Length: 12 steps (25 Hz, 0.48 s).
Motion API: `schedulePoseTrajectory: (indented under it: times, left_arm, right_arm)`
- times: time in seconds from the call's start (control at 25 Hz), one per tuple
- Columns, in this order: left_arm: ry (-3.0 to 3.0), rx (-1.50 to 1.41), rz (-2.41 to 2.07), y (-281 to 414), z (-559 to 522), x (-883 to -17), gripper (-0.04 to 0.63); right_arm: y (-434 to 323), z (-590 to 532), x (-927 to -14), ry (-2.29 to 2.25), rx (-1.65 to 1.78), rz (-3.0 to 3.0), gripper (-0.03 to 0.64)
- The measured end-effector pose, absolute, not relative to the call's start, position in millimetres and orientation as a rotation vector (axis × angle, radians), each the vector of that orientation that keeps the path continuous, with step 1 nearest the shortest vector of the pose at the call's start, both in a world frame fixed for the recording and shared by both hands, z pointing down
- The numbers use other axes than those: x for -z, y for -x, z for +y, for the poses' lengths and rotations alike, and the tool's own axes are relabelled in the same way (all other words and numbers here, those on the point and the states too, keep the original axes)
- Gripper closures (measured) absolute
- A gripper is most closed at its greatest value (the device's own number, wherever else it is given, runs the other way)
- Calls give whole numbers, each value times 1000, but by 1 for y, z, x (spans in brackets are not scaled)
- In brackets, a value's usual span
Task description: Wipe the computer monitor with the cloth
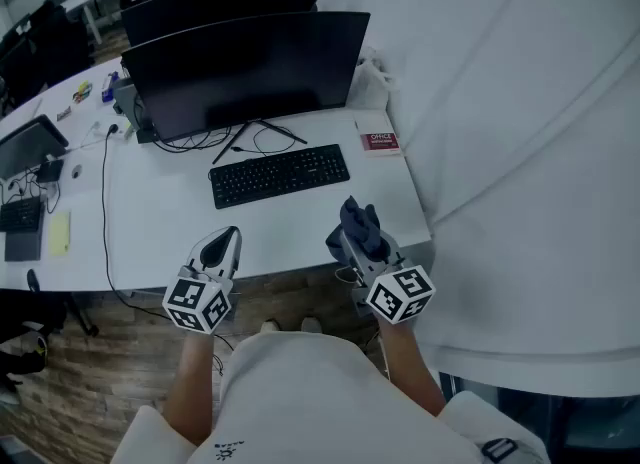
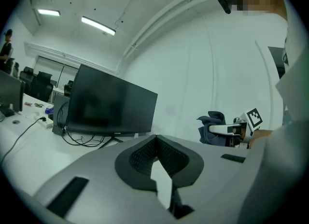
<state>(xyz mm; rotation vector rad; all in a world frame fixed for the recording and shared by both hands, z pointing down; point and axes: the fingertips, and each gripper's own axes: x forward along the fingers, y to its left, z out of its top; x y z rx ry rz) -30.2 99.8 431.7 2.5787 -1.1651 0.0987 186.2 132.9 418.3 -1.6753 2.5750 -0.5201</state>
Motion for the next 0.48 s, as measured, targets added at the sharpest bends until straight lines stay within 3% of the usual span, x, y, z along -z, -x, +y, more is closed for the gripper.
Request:
schedulePoseTrajectory:
  times: [0.48]
  left_arm:
    - [-2584, -75, -1164, 57, 101, -429, 583]
  right_arm:
    - [-158, 138, -422, 1673, 534, 2566, 480]
